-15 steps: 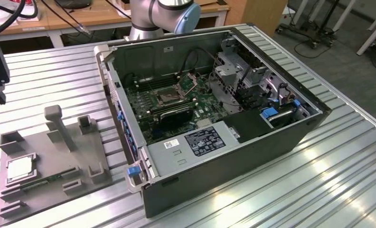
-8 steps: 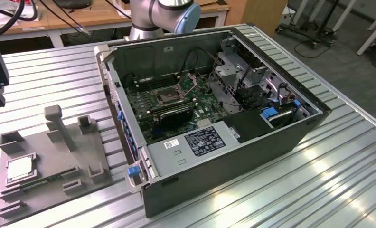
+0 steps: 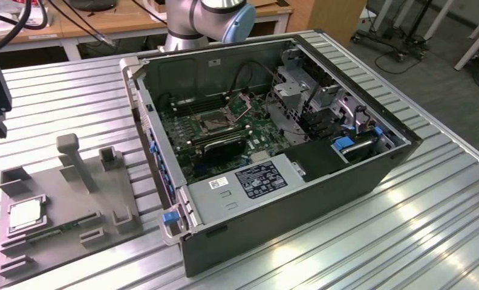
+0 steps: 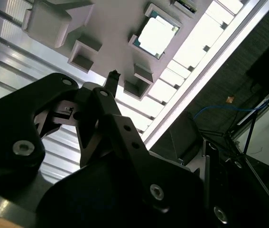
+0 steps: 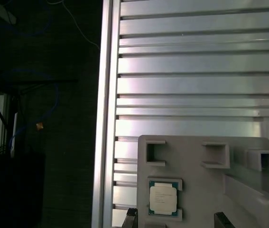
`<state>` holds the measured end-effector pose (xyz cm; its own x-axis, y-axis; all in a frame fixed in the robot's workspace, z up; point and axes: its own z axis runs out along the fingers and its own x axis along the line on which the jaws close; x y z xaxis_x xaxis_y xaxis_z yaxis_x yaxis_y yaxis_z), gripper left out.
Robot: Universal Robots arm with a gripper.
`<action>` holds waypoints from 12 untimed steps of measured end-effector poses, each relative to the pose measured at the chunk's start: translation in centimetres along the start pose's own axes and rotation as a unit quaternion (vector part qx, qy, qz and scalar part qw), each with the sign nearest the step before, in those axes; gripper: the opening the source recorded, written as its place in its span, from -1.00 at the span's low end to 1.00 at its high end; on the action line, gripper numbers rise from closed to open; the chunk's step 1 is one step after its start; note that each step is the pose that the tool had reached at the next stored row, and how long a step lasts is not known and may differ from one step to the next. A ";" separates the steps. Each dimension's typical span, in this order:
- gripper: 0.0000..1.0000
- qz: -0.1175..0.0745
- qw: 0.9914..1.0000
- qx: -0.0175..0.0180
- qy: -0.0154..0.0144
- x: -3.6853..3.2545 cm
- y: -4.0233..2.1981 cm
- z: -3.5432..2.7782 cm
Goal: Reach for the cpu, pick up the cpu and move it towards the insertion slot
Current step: 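Reach for the cpu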
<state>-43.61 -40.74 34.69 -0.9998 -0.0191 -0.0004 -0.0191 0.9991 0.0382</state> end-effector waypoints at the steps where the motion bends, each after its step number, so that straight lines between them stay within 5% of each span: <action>1: 0.41 0.000 1.000 0.000 0.000 0.00 0.00 0.05; 12: 0.41 0.000 1.000 0.000 0.000 0.02 -0.04 0.63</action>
<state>-43.63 -40.76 34.06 -0.9998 -0.0190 -0.0006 -0.0190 0.9991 0.0383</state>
